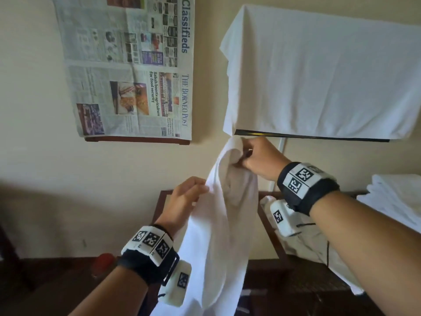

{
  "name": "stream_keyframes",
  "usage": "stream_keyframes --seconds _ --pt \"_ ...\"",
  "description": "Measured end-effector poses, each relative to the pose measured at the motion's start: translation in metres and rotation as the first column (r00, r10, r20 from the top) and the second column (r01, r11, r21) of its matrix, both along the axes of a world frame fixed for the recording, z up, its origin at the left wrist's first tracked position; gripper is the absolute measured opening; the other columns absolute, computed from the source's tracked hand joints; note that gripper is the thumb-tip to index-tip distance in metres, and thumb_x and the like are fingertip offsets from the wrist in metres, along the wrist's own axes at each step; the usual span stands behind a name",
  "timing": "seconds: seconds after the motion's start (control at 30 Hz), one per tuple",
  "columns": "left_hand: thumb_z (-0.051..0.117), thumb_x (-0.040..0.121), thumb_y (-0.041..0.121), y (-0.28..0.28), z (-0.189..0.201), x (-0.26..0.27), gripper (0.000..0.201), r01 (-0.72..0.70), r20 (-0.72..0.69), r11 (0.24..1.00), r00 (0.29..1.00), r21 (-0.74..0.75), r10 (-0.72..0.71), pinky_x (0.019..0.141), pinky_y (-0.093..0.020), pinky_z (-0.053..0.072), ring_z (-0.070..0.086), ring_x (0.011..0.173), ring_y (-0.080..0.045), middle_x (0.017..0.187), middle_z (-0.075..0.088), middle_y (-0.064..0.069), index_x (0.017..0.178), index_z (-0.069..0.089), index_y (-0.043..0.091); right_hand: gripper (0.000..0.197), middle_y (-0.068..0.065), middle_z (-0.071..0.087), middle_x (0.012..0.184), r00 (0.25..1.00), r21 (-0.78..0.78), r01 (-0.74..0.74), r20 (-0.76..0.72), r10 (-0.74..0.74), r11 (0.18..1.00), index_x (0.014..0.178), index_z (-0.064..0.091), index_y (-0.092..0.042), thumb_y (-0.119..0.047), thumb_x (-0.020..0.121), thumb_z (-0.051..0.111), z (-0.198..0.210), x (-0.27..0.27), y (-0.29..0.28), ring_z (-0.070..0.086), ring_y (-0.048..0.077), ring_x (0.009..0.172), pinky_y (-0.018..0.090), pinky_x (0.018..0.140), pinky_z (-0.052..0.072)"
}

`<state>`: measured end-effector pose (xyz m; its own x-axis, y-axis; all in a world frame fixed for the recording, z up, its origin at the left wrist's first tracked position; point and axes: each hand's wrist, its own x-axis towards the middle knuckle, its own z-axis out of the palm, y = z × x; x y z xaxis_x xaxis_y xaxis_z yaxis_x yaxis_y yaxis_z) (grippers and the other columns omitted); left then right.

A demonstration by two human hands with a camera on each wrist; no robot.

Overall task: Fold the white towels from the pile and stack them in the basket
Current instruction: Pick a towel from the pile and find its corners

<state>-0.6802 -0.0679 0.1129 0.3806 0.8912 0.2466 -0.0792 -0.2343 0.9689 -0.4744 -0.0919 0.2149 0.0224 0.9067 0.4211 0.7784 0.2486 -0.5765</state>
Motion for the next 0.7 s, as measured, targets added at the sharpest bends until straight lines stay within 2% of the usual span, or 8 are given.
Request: stream_keyframes --seconds 0.1,0.17,0.23,0.33,0.4,0.53,0.63,0.7 --pt "0.072 0.060 0.059 -0.012 -0.047 -0.001 0.053 -0.141 -0.031 0.988 0.989 0.066 0.143 0.073 -0.033 0.053 0.064 0.084 -0.017 0.093 0.071 0.005 0.099 0.066 0.024 0.019 -0.005 0.074 0.088 0.996 0.062 0.046 -0.081 -0.041 0.997 0.094 0.076 -0.016 -0.004 0.080 0.070 0.016 -0.006 0.004 0.068 0.009 0.087 0.026 0.078 0.054" --pt "0.071 0.060 0.066 -0.024 -0.069 0.005 0.066 -0.265 -0.042 0.957 0.962 0.117 0.271 0.076 -0.027 0.051 0.060 0.094 -0.013 0.108 0.060 0.007 0.111 0.056 0.028 0.016 -0.010 0.071 0.083 0.995 0.094 0.080 -0.068 -0.074 0.992 0.086 0.073 -0.022 -0.007 0.081 0.068 0.026 -0.014 0.009 0.065 0.005 0.082 0.020 0.069 0.049" --pt "0.068 0.062 0.071 -0.037 -0.078 0.013 0.074 -0.382 -0.039 0.903 0.917 0.199 0.396 0.083 -0.023 0.047 0.053 0.103 -0.007 0.115 0.046 0.014 0.119 0.047 0.028 0.014 -0.008 0.071 0.082 0.994 0.128 0.112 -0.016 -0.111 0.985 0.085 0.072 -0.022 -0.010 0.080 0.066 0.035 -0.023 0.013 0.065 0.009 0.082 0.021 0.068 0.047" --pt "0.066 0.065 0.074 -0.047 -0.082 0.028 0.071 -0.488 -0.029 0.820 0.854 0.299 0.519 0.080 -0.017 0.043 0.046 0.098 -0.005 0.108 0.039 0.020 0.115 0.042 0.029 0.014 0.002 0.074 0.087 0.985 0.178 0.164 0.028 -0.171 0.970 0.089 0.074 -0.016 -0.012 0.078 0.066 0.043 -0.035 0.020 0.067 0.021 0.090 0.030 0.079 0.054" --pt "0.062 0.069 0.075 -0.048 -0.082 0.037 0.063 -0.488 -0.122 0.807 0.826 0.333 0.550 0.074 -0.019 0.044 0.046 0.092 -0.007 0.102 0.041 0.017 0.108 0.041 0.030 0.015 0.004 0.074 0.087 0.977 0.209 0.187 0.062 -0.204 0.960 0.089 0.074 -0.014 -0.010 0.077 0.065 0.046 -0.041 0.021 0.067 0.023 0.090 0.032 0.081 0.055" --pt "0.061 0.086 0.049 -0.039 -0.091 0.038 0.029 -0.485 -0.302 0.843 0.788 0.233 0.537 0.072 -0.039 0.050 0.056 0.084 -0.021 0.092 0.054 0.010 0.091 0.044 0.026 0.012 0.002 0.070 0.077 0.970 0.219 0.215 0.067 -0.234 0.952 0.075 0.068 -0.013 -0.006 0.076 0.060 0.049 -0.040 0.019 0.065 0.025 0.085 0.030 0.073 0.053" --pt "0.053 0.090 0.025 -0.026 -0.108 0.020 0.008 -0.483 -0.432 0.851 0.735 0.207 0.523 0.065 -0.038 0.047 0.057 0.075 -0.024 0.086 0.059 0.005 0.086 0.046 0.025 0.021 -0.001 0.062 0.069 0.962 0.206 0.262 0.025 -0.273 0.943 0.063 0.059 -0.018 -0.003 0.078 0.056 0.051 -0.028 0.016 0.062 0.025 0.082 0.024 0.067 0.042" --pt "0.053 0.091 0.017 -0.019 -0.112 -0.001 0.005 -0.522 -0.440 0.837 0.720 0.166 0.536 0.063 -0.035 0.042 0.056 0.073 -0.026 0.083 0.062 0.002 0.090 0.052 0.023 0.015 0.006 0.065 0.073 0.948 0.209 0.307 0.019 -0.318 0.928 0.069 0.064 -0.011 -0.006 0.081 0.056 0.048 -0.014 0.014 0.063 0.028 0.083 0.026 0.067 0.043"
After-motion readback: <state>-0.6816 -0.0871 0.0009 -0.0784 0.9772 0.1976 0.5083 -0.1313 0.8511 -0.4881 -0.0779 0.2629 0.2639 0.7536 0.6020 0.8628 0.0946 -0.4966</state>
